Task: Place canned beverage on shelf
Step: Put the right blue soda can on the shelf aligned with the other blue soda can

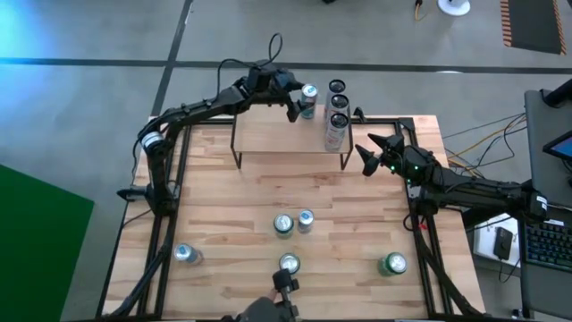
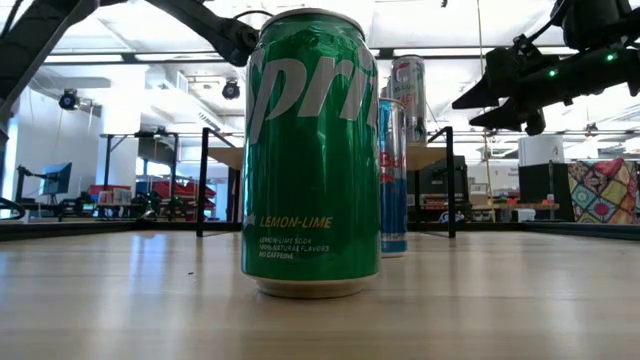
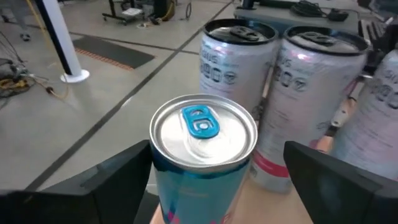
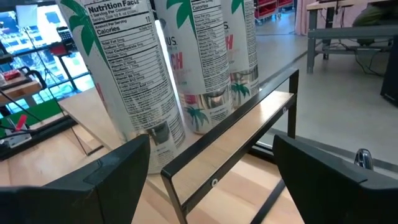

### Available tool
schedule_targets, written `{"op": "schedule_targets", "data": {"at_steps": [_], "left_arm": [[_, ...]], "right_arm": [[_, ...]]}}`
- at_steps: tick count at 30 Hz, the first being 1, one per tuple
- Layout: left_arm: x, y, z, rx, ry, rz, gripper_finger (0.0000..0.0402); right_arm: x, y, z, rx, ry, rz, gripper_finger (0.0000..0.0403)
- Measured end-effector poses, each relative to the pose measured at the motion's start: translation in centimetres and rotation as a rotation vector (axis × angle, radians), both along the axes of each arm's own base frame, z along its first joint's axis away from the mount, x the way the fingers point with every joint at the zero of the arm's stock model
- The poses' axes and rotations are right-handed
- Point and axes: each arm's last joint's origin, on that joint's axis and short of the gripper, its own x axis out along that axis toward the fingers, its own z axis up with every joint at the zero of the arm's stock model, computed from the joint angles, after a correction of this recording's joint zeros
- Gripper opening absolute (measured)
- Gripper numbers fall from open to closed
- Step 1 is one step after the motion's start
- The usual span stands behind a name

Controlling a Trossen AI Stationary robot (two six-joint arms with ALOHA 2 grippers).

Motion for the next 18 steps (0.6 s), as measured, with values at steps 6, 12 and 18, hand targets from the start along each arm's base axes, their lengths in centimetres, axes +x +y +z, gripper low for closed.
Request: {"op": "schedule_targets", "data": {"at_steps": [6,12,18], "left_arm": [[-0.9,-0.5,2.5,0.056,0.058,0.058,0.0348],[-2.0,-1.7,4.2,0.041,0.116,0.06,0.0348],[-4.0,-5.8,3.9,0.074,0.252,0.085,0.0338]], "right_arm": [[0.0,-0.1,-0.1,0.002,0.01,-0.02,0.0327],[0.2,-0.2,-0.2,0.003,0.013,-0.023,0.0327],[0.5,0.1,0.3,0.005,-0.044,0.104,0.0327]]}}
